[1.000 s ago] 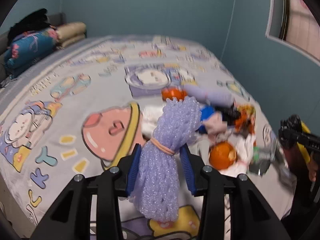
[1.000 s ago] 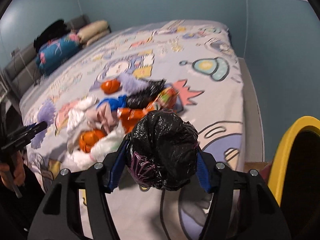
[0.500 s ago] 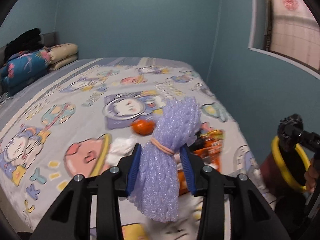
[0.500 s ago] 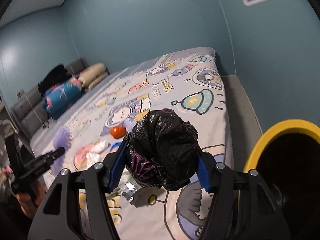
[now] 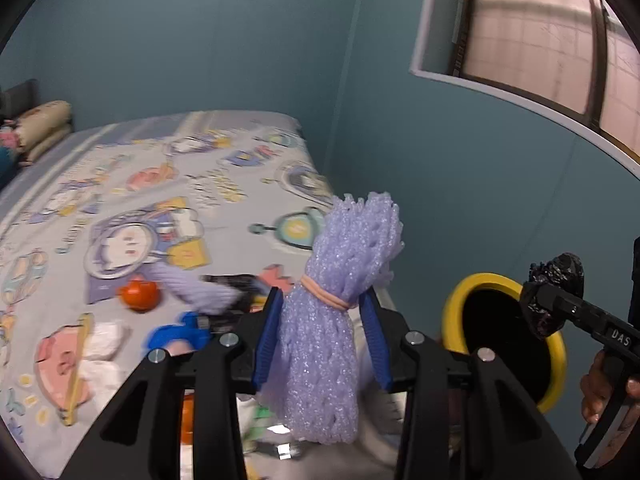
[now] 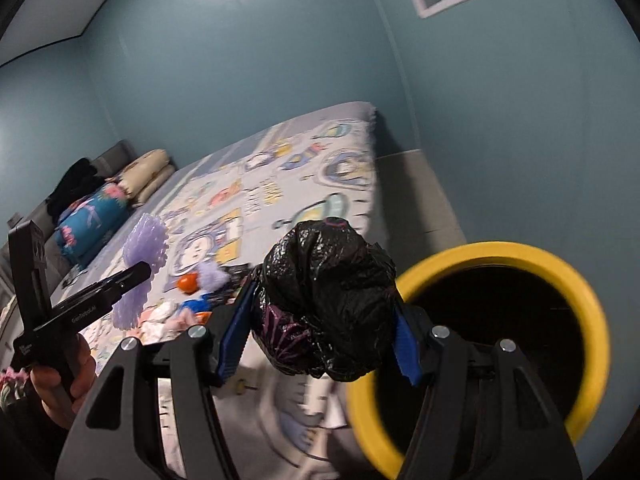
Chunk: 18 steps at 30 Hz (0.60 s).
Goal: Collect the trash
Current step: 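Carry the purple net and black bag over the yellow-rimmed bin with both tools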
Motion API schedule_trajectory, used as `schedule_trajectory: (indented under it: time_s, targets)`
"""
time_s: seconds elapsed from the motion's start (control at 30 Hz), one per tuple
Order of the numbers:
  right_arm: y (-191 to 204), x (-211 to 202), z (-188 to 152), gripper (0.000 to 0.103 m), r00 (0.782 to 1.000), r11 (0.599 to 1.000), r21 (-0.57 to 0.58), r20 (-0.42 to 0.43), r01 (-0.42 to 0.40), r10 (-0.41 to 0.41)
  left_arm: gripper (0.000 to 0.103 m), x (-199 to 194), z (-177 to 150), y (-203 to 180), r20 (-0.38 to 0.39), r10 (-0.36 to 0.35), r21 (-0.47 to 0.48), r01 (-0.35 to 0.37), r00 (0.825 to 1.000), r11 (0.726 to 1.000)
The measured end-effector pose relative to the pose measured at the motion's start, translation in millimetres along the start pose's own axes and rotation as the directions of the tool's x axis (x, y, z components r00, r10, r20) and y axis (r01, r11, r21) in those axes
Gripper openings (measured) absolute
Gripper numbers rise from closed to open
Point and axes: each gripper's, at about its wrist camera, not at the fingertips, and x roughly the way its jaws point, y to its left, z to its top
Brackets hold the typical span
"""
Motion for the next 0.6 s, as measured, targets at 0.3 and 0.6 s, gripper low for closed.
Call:
schedule_trajectory:
  time_s: [0.3, 0.6]
  targets:
    - [-52.5, -18.4, -0.5, 0.059, 0.994, 0.992, 0.068, 0.006, 0.105, -0.105, 0.037, 56.9, 0.1, -73.5, -0.080, -0.117, 0.054, 0.122, 0.990, 0.991]
    - [-93.0, -16.4, -2.0, 0.059, 0.989, 0.978, 0.146, -0.007, 0.150, -0.150, 0.037, 96.0, -13.1, -122.8, -0.160, -0.193, 0.071, 0.207, 0.968, 0.976]
